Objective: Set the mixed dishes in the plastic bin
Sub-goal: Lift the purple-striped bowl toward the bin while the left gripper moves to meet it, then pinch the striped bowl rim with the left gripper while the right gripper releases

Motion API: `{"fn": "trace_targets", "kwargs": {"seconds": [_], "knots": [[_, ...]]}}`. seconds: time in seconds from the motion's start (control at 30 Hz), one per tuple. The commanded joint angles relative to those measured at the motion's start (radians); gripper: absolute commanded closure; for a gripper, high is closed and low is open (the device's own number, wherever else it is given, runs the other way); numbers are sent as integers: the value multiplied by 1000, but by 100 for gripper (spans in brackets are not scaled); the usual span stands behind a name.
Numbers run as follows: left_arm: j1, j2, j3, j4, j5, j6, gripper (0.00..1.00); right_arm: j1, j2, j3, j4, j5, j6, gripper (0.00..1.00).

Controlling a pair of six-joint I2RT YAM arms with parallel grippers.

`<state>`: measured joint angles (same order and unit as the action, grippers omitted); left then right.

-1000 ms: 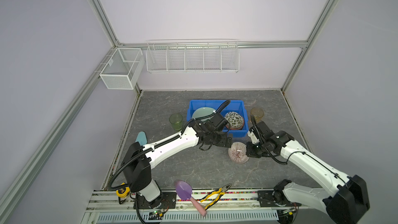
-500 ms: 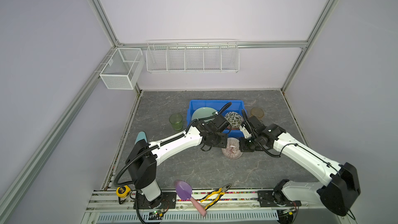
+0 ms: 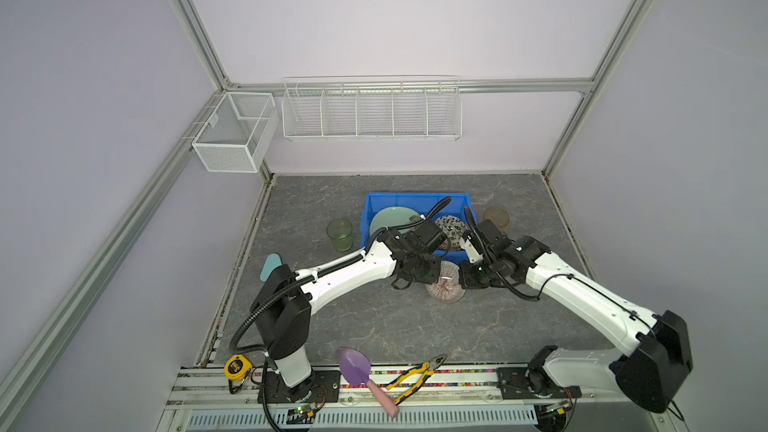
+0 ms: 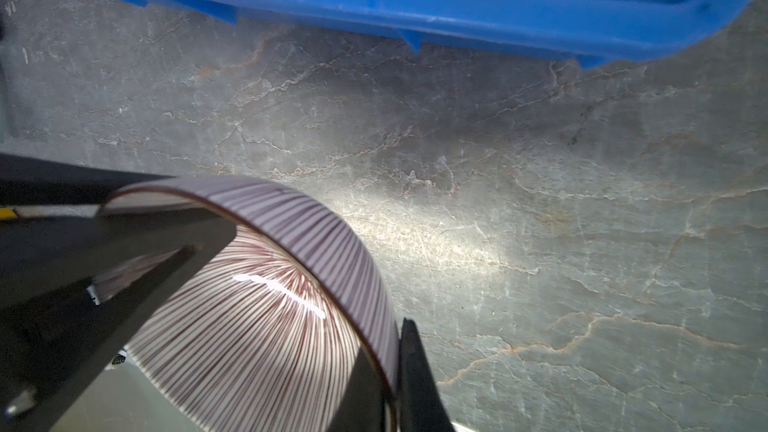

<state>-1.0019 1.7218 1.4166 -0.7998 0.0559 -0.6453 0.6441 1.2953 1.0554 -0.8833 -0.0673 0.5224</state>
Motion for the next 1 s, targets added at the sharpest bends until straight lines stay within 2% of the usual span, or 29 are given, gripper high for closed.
{"fn": "trace_targets", "kwargs": {"seconds": [0.0,0.13,0.6,0.83,0.97], "knots": [[-2,21,35,-23,-13,7,91,9,4,26,16,-10,-14,94],[-1,25,47,-35,-21,17,100,8,-5,22,23,-17,-12,88],[44,25,104,-71,-47,69,100,-4,-138,87,-64,9,-10,68],[111,67,238,-101,-52,112,100,-42,-240,112,-126,5,-5,59],[128,127,362,-110,-47,141,100,-58,-291,96,-142,7,3,45]]}}
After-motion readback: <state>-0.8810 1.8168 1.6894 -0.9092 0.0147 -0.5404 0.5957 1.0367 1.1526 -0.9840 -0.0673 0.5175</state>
